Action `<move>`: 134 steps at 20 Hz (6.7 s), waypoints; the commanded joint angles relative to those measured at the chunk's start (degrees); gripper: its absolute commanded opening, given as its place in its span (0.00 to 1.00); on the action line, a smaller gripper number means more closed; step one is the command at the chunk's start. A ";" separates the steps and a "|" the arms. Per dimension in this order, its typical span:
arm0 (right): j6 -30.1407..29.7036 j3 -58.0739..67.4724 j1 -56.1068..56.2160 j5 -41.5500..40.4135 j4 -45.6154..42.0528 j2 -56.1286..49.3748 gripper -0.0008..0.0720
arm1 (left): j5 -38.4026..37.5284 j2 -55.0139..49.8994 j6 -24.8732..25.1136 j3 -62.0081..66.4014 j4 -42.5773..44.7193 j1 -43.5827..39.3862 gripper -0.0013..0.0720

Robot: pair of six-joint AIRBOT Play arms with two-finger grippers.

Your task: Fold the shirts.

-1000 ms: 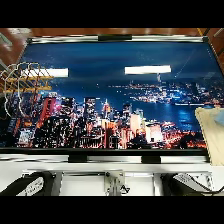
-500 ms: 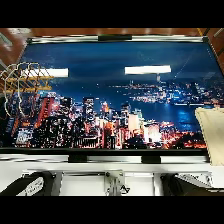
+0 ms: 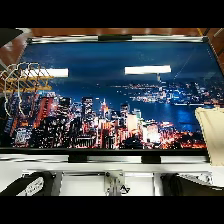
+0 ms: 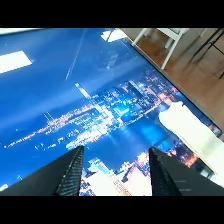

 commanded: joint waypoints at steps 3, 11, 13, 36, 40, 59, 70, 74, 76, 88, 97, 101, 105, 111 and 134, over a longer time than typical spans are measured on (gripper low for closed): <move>0.87 -0.02 -0.98 3.58 1.38 0.26 0.88 | -0.70 0.00 -0.55 -0.02 0.02 -0.04 0.67; -4.24 -1.64 -0.92 37.31 10.01 4.92 0.88 | -0.94 -1.44 3.54 -2.25 8.94 -0.04 0.67; -4.90 -5.97 -0.90 46.18 15.87 5.05 0.88 | -0.96 -1.57 3.61 -4.24 11.56 -0.04 0.67; -12.48 -8.59 4.07 31.91 37.92 11.28 0.11 | 1.81 -1.68 8.17 -5.44 9.97 -2.67 0.67; -12.63 -8.59 25.77 34.58 28.46 11.21 0.11 | 12.98 -1.68 10.69 -5.44 10.10 -10.84 0.67; -8.68 -8.59 122.44 42.16 -2.10 -3.26 0.11 | 28.65 -3.96 16.87 -5.42 21.79 -26.64 0.87; -11.76 -8.59 128.58 45.03 -6.86 -7.28 0.11 | 37.29 -11.26 17.55 -5.42 21.90 -38.60 0.87; -11.87 -8.59 128.63 45.03 -7.21 -7.28 0.11 | 37.59 -12.59 17.44 -5.42 21.86 -38.75 0.72; -11.85 -8.59 128.63 45.86 -7.26 -7.26 0.11 | 38.03 -13.90 17.51 -5.42 21.88 -38.75 0.18; -11.30 -8.52 128.58 41.40 -10.43 1.57 0.78 | 39.15 -8.55 17.53 -5.42 22.10 -31.61 0.08; -13.64 -8.55 105.07 19.87 32.09 7.28 0.79 | 31.93 -2.93 17.53 -5.42 21.59 -29.20 0.08; -52.50 -8.55 94.73 20.57 40.59 5.27 0.66 | 21.62 0.13 18.91 -5.42 16.55 -25.03 0.08; -63.78 -8.55 97.77 24.98 46.21 0.72 0.93 | 17.81 1.31 21.81 -5.42 3.76 -18.58 0.08; -72.24 -8.55 103.60 17.05 52.96 -4.00 0.93 | 7.39 3.21 22.64 -5.42 -11.50 -8.81 0.08; -68.98 -8.44 96.35 27.61 62.14 -1.57 0.92 | 5.68 4.04 22.43 -5.42 -13.46 -6.78 0.08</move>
